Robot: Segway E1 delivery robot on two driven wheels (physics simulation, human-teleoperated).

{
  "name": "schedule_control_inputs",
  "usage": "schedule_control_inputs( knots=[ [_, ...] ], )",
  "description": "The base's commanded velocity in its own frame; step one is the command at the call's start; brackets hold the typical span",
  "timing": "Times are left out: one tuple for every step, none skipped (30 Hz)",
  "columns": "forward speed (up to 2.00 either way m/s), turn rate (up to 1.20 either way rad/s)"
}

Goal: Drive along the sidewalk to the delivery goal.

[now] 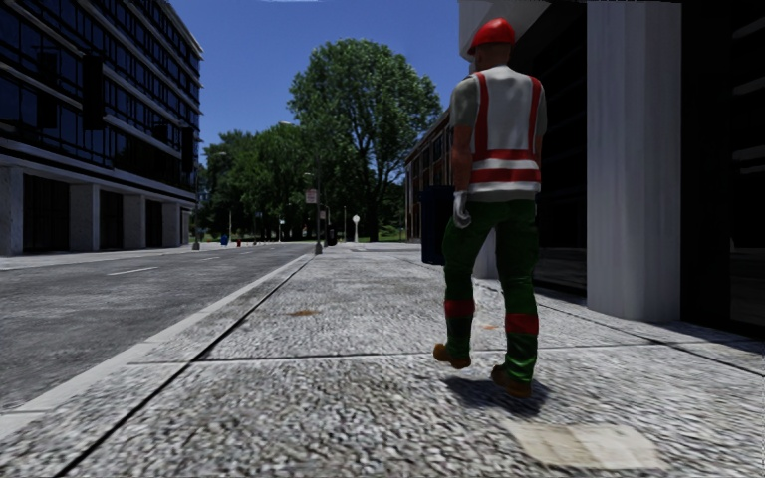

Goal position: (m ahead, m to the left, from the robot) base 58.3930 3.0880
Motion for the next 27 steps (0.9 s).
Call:
schedule_control_inputs(
  knots=[
    [1.29,0.47],
    [1.29,0.47],
    [1.30,0.47],
    [1.39,0.47],
    [1.59,0.47],
    [1.72,0.47],
    [1.72,0.47],
    [1.75,0.47],
    [1.76,0.47],
    [1.76,0.47],
    [1.77,0.47],
    [1.77,0.47],
    [1.77,0.47],
    [1.77,0.47],
    [1.77,0.47],
    [1.77,0.47],
    [1.77,0.45],
    [1.77,0.44],
    [1.77,0.44],
    [1.77,0.44],
    [1.77,0.44],
    [1.77,0.44],
    [1.77,0.44],
    [1.77,0.44],
    [1.77,0.44],
    [1.77,0.44],
    [1.77,0.44]
  ],
)
